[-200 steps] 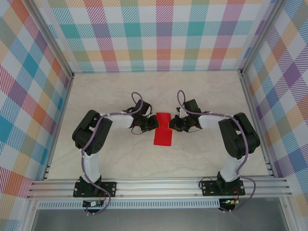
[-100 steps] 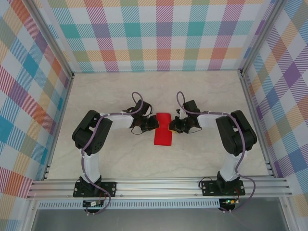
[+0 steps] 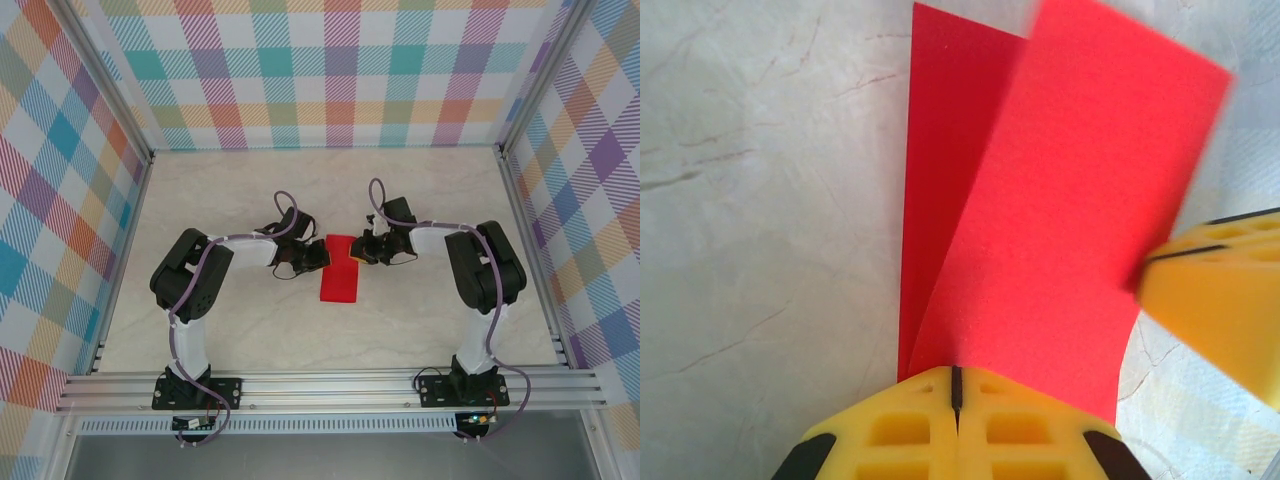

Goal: Fold a paper plane with a square sheet of paper (pick it up from the middle)
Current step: Fold the square sheet of paper in half at the center of the table.

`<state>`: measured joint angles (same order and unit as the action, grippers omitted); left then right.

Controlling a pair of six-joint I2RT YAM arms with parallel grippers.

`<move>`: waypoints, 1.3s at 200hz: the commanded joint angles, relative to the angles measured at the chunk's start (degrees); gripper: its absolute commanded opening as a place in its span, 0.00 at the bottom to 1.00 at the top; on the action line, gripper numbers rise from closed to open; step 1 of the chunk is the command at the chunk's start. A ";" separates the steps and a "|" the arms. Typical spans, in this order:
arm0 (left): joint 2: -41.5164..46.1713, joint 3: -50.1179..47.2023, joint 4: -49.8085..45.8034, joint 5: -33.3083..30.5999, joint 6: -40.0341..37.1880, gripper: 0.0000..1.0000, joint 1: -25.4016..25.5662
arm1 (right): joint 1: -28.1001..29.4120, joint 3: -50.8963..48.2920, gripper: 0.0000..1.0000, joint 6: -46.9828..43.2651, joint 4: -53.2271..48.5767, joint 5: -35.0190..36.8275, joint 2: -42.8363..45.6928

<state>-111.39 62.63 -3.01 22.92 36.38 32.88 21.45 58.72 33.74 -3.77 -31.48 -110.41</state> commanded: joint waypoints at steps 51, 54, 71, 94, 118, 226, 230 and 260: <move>-2.06 -1.02 -8.82 -3.93 -1.48 0.00 1.04 | -0.34 1.97 0.11 -2.23 -4.47 1.58 1.09; -2.06 -1.02 -8.86 -3.93 -1.60 0.00 1.04 | -0.40 2.27 0.11 -2.20 -4.46 1.12 1.23; -2.02 -0.91 -9.20 -4.12 -1.82 0.00 1.04 | -0.95 4.51 0.11 -2.38 -5.03 -1.94 1.04; -2.03 -0.91 -9.39 -4.20 -1.93 0.00 1.04 | -1.33 7.50 0.12 -3.10 -6.46 -2.35 -0.60; -2.13 -0.93 -9.45 -4.18 -2.03 0.00 1.04 | -1.52 9.16 0.11 -3.25 -6.99 -1.59 -3.11; -2.27 -0.73 -9.81 -4.21 -2.41 0.00 1.04 | -1.67 13.66 0.11 -4.39 -12.28 1.23 -5.18; -2.17 -0.68 -9.82 -4.20 -2.44 0.00 1.04 | -1.80 14.07 0.11 -4.42 -12.48 0.99 -5.08; -1.99 -0.82 -10.00 -4.25 -2.63 0.00 1.04 | -2.29 16.52 0.11 -4.54 -13.15 0.74 -6.40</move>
<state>-111.37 63.22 -4.36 22.26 35.07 33.06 19.68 72.38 30.74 -14.79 -30.41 -116.71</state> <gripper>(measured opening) 0.046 0.110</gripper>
